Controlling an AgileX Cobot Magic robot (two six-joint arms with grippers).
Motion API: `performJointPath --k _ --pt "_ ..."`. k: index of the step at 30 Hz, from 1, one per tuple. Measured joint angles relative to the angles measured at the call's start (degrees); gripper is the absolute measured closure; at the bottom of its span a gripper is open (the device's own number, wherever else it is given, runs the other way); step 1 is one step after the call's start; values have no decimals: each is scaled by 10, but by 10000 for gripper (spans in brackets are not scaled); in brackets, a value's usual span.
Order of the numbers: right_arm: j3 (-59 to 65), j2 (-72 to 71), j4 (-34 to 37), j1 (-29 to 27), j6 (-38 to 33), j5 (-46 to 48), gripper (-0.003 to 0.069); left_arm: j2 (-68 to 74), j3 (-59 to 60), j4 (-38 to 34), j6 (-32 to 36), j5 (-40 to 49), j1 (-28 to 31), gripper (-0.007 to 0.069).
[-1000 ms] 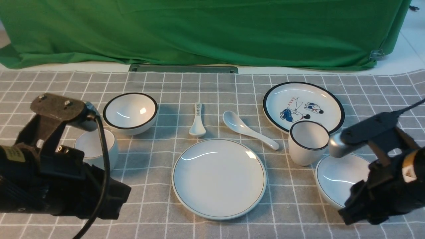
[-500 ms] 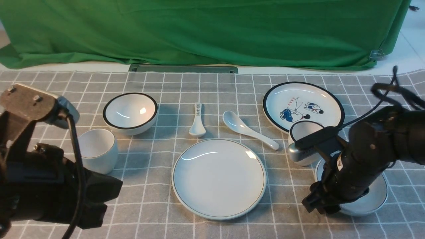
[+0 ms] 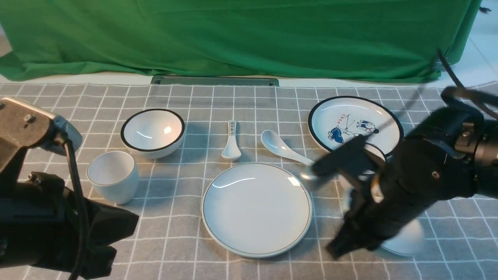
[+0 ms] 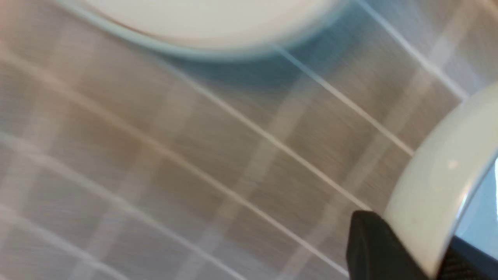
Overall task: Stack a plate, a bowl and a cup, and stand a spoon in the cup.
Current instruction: Use the right arm to grab a blue rice bowl, then use the right arm to put the blue rice bowl into the blue large plate in the middle
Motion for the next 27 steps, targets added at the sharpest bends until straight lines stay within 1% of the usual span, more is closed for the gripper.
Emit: performJointPath --k 1,2,6,11,14,17,23,25,26,27 --pt "-8 0 1 4 2 -1 577 0 0 0 0 0 0 615" --pt "-42 5 4 40 4 -8 577 0 0 3 0 -1 0 615" --pt "-123 62 9 74 -2 -10 577 0 0 6 0 -1 0 615" --pt "-224 186 8 76 -24 -5 577 0 0 23 -10 2 0 615" --pt "-268 233 9 76 -30 9 577 0 0 29 -14 4 0 615" --pt "-296 262 9 76 -33 16 577 0 0 30 -15 4 0 615" --pt "-311 283 5 78 -38 22 575 0 0 33 -15 4 0 615" --pt "-313 287 3 79 -38 22 548 0 0 36 -15 4 0 615" --pt "-313 291 5 79 -38 23 509 0 0 37 -15 3 0 615" --pt "-313 295 10 79 -38 23 446 0 0 38 -15 2 0 615"
